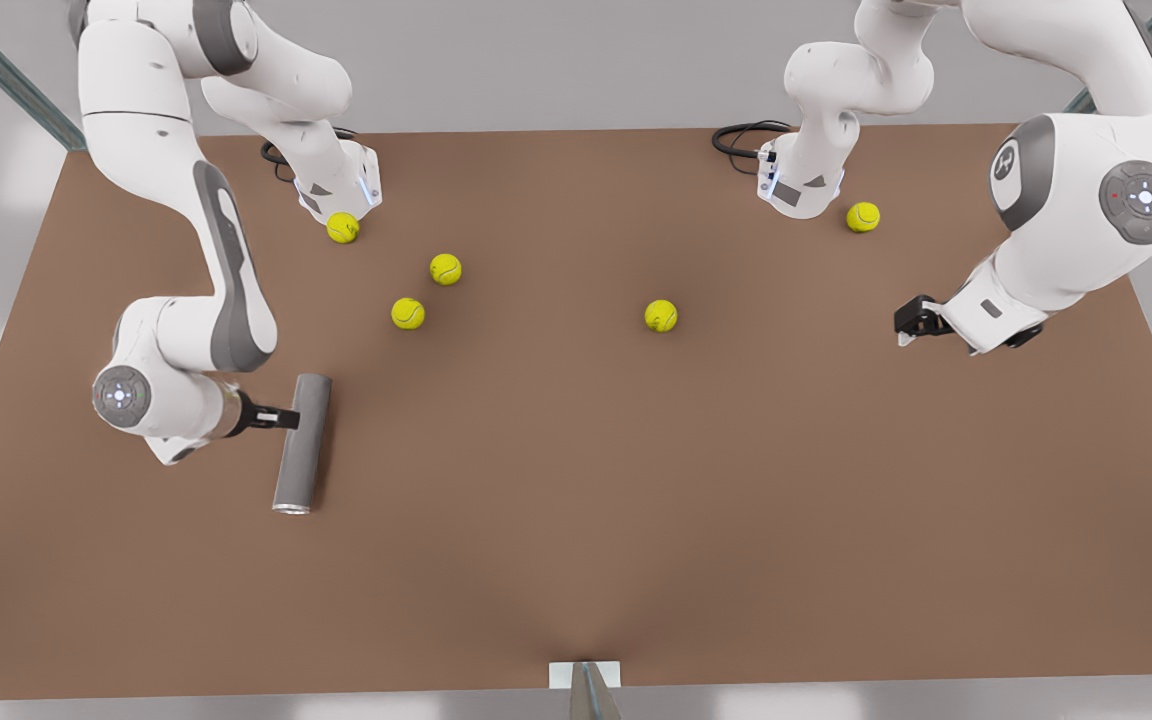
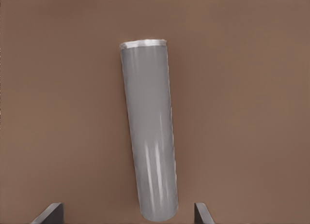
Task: Put the tennis tube upright
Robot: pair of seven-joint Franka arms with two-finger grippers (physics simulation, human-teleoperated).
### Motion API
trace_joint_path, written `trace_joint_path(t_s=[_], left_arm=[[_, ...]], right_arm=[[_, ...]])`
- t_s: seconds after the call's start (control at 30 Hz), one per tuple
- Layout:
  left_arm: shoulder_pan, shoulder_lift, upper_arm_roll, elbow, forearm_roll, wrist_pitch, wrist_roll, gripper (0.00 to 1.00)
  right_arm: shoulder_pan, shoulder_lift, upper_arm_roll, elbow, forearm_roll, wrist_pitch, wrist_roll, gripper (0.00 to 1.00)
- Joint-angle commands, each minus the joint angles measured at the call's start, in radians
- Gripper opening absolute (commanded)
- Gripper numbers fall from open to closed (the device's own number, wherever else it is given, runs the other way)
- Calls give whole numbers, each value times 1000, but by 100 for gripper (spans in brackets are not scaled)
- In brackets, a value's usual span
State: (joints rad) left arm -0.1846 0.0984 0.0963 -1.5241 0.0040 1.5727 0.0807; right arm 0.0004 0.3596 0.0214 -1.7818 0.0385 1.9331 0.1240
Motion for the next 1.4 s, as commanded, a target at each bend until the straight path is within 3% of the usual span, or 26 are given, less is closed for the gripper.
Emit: trace_joint_path(t_s=[0.0,1.37], left_arm=[[0,3,0,1,1,0,7,100],[2,26,-9,-2,1,-16,4,100]], right_arm=[[9,24,0,18,6,69,11,100],[-16,246,0,-93,-3,215,55,100]])
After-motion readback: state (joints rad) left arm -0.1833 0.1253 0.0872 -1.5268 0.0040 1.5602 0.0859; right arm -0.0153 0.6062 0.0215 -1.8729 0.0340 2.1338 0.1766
